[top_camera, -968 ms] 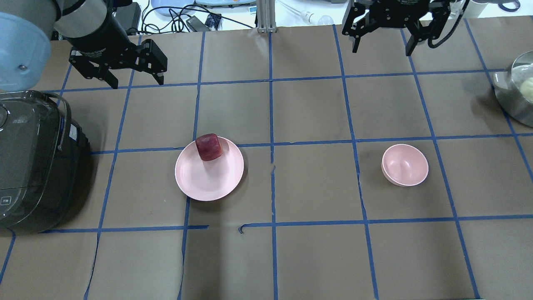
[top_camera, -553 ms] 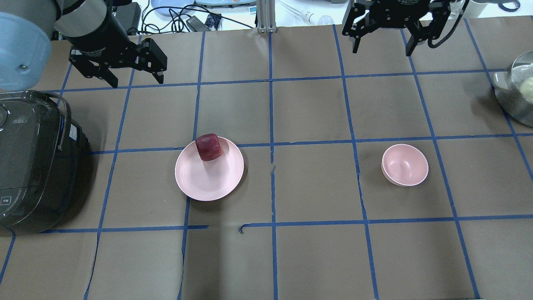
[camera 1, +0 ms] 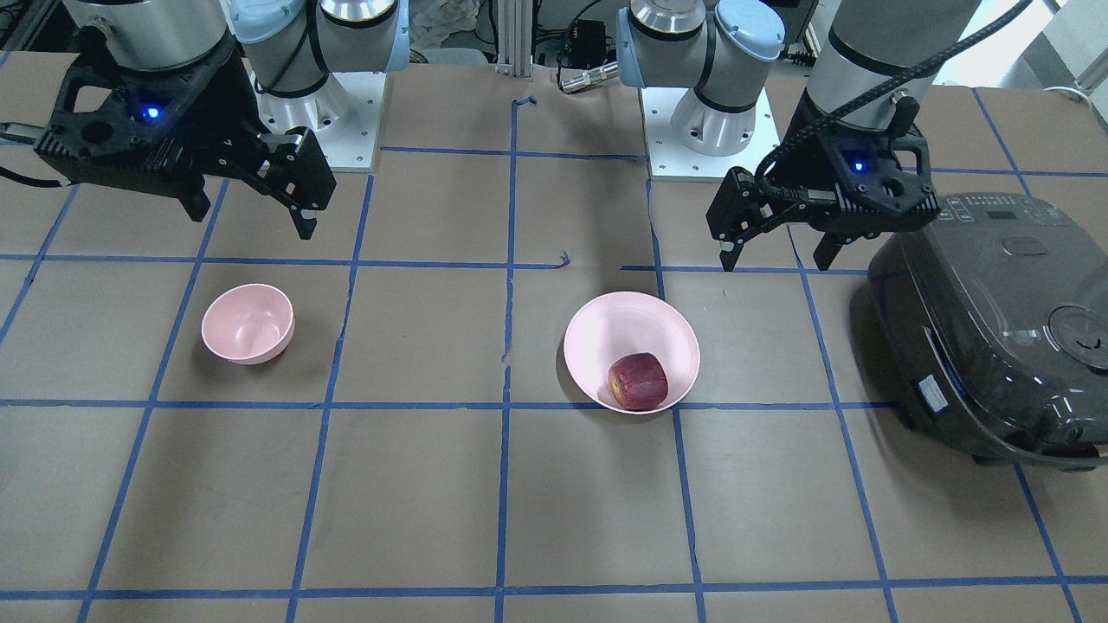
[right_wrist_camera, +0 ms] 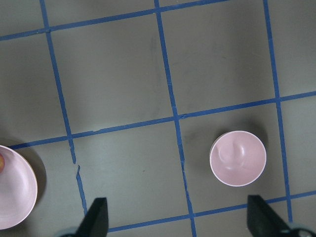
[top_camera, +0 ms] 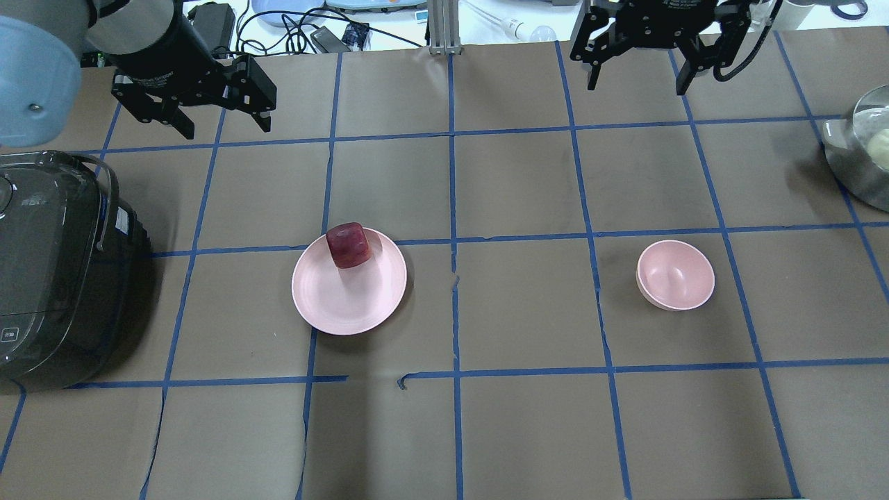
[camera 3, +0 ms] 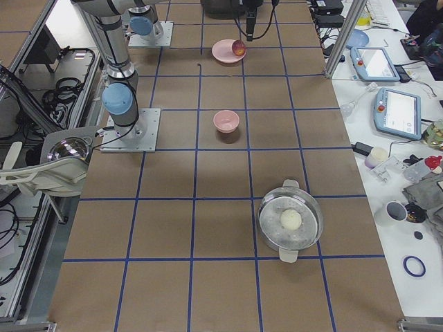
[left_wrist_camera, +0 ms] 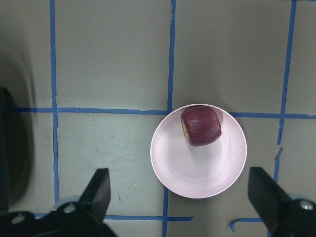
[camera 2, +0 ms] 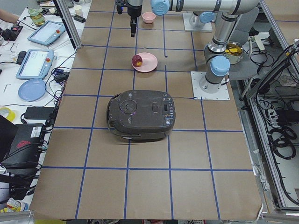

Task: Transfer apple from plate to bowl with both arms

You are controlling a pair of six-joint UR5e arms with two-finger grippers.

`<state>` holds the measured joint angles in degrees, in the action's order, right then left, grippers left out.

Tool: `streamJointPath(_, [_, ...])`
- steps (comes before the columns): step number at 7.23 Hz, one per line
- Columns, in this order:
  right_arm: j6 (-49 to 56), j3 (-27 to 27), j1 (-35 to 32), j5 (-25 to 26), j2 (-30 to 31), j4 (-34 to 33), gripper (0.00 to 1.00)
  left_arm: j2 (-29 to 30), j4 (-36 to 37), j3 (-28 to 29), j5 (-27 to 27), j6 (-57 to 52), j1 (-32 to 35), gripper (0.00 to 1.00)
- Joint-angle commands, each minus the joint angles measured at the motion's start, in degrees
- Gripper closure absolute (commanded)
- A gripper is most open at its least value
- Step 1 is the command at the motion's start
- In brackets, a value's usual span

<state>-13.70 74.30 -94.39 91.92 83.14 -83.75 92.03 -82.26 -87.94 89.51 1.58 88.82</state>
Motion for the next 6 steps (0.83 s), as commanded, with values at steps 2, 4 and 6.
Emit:
streamJointPath(2, [0.1,0.7,0.1,-0.2,0.0,-0.1,0.0,0.0,0.2,-0.3,0.0,0.0,-0.1,0.0])
streamJointPath(4, [0.1,0.7,0.0,-0.4,0.0,-0.4,0.0,0.0,0.3,0.0,-0.1,0.4,0.0,0.0])
streamJointPath(6, [0.1,0.7,0.0,-0.3,0.0,-0.1,0.0,-0.3,0.3,-0.6,0.0,0.4,0.1,0.0])
